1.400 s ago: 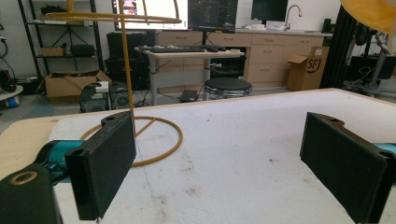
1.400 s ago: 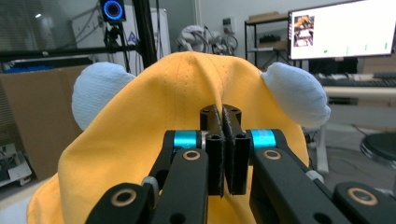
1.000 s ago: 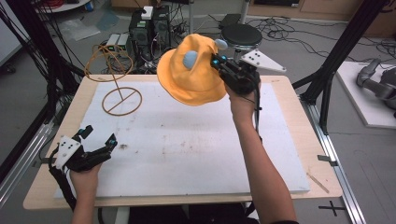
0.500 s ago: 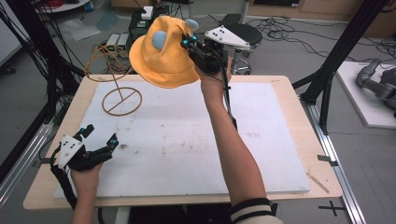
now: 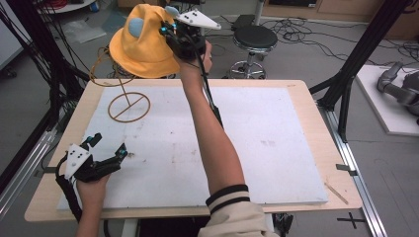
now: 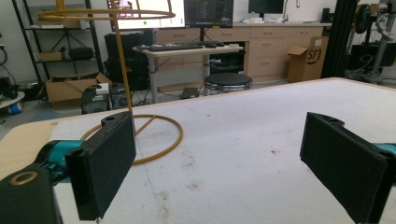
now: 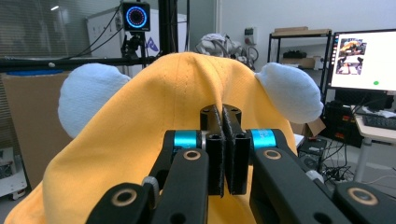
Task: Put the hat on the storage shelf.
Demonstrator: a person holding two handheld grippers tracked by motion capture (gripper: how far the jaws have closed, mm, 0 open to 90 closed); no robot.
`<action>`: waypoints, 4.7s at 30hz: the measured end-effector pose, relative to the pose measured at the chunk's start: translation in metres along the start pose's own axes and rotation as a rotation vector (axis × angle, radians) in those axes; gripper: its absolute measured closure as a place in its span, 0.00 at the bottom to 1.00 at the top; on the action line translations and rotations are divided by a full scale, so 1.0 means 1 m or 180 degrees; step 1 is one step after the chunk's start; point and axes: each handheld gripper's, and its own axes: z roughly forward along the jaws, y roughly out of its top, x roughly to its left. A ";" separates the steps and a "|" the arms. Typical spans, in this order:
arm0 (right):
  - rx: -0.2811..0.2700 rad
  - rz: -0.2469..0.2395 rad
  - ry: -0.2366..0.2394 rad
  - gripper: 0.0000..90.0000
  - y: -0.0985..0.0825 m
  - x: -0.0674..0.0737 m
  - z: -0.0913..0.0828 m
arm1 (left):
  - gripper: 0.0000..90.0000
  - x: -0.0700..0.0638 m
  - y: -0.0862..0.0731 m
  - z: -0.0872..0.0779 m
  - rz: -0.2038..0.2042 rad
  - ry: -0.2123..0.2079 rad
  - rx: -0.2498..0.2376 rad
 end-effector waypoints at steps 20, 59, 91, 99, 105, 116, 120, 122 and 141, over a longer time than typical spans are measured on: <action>0.0055 -0.0060 0.0050 0.99 0.000 0.055 0.100 | 0.12 0.003 -0.003 -0.009 0.0012 -0.0011 -0.0011; 0.0538 -0.0157 0.0007 0.85 -0.076 0.081 0.131 | 0.12 0.004 -0.004 -0.011 -0.0051 -0.0002 -0.0019; 0.0338 -0.0014 -0.0531 0.13 -0.007 -0.026 0.000 | 0.12 0.003 -0.004 -0.008 -0.0071 -0.0044 -0.0013; 0.0143 0.0005 -0.0535 0.13 0.018 -0.059 -0.078 | 0.12 -0.001 -0.002 -0.007 -0.0062 -0.0072 -0.0017; -0.0033 -0.0018 -0.0557 0.13 0.023 -0.080 -0.133 | 0.12 -0.002 0.000 -0.008 -0.0044 -0.0060 -0.0009; -0.0322 -0.0164 -0.0566 0.13 0.012 -0.103 -0.229 | 0.11 0.005 0.000 -0.012 -0.0090 0.0039 -0.0038; -0.0304 -0.0129 -0.0659 0.13 -0.007 -0.115 -0.257 | 0.11 0.006 0.000 -0.012 -0.0114 0.0066 -0.0058; -0.0300 -0.0069 -0.0696 0.13 -0.019 -0.122 -0.269 | 0.11 0.007 0.001 -0.012 -0.0099 0.0074 -0.0055; -0.0157 -0.0007 -0.0722 0.13 -0.131 -0.135 -0.342 | 0.09 0.005 0.005 -0.005 -0.0024 0.0101 -0.0063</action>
